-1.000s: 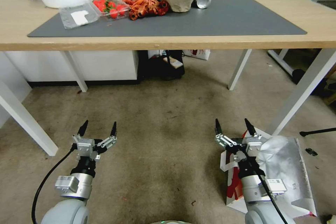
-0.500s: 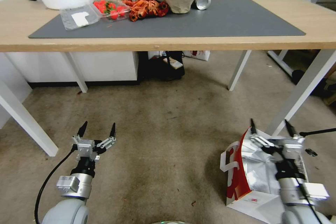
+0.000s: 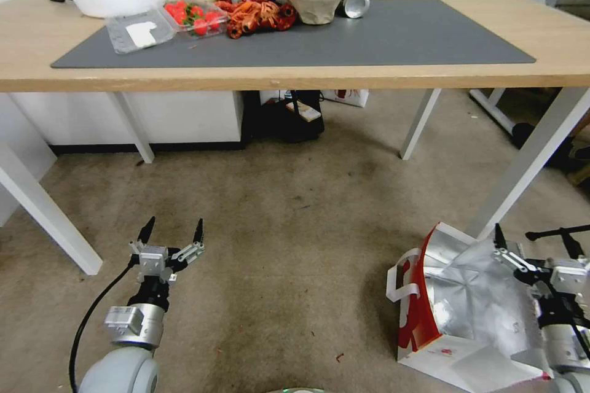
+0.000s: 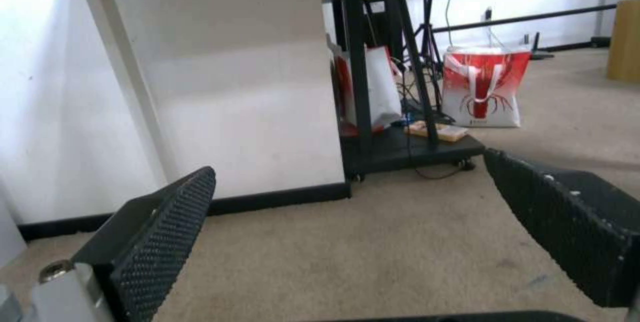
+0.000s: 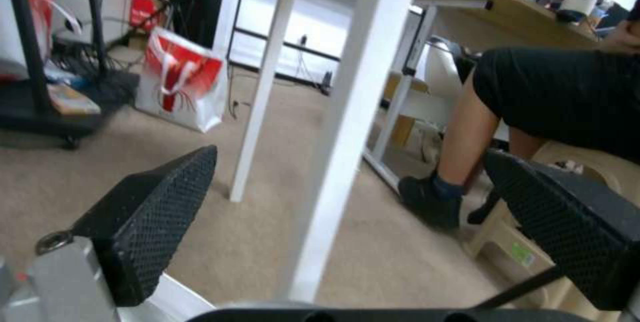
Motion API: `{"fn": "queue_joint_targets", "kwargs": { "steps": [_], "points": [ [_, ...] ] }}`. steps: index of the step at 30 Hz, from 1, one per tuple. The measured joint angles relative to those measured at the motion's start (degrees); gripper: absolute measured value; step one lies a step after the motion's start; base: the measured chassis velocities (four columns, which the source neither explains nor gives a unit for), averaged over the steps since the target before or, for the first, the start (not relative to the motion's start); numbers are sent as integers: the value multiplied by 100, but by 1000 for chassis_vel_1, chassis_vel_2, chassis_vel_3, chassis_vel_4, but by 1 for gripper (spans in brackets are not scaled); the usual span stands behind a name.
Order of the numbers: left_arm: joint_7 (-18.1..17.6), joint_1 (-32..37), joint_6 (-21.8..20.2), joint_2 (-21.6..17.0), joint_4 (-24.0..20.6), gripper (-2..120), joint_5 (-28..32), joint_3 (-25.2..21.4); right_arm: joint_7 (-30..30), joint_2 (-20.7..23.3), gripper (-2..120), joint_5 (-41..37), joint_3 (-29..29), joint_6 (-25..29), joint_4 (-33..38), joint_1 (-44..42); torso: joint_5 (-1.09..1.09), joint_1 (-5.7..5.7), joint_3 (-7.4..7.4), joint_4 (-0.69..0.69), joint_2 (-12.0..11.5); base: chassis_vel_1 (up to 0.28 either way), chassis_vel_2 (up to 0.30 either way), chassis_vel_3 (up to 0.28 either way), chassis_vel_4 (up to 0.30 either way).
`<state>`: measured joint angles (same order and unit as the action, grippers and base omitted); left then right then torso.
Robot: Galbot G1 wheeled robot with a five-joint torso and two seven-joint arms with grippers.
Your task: Pick up the food delivery bag from the floor and place it on the table.
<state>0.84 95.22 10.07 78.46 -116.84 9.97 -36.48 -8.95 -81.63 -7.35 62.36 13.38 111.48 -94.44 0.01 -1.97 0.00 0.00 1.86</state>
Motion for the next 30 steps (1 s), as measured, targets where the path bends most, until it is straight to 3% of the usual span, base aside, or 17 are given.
{"fn": "queue_joint_targets", "kwargs": {
  "steps": [12,30],
  "points": [
    [-40,19,54,29,89,100,-11,76,-146,281,100,363,175,105,-937,351,0,0,0,1,5,0,0,0,0],
    [-113,13,116,47,129,100,-77,146,-152,584,100,248,-97,-104,-2026,939,-1,-1,0,1,8,0,0,0,0]
  ]
}}
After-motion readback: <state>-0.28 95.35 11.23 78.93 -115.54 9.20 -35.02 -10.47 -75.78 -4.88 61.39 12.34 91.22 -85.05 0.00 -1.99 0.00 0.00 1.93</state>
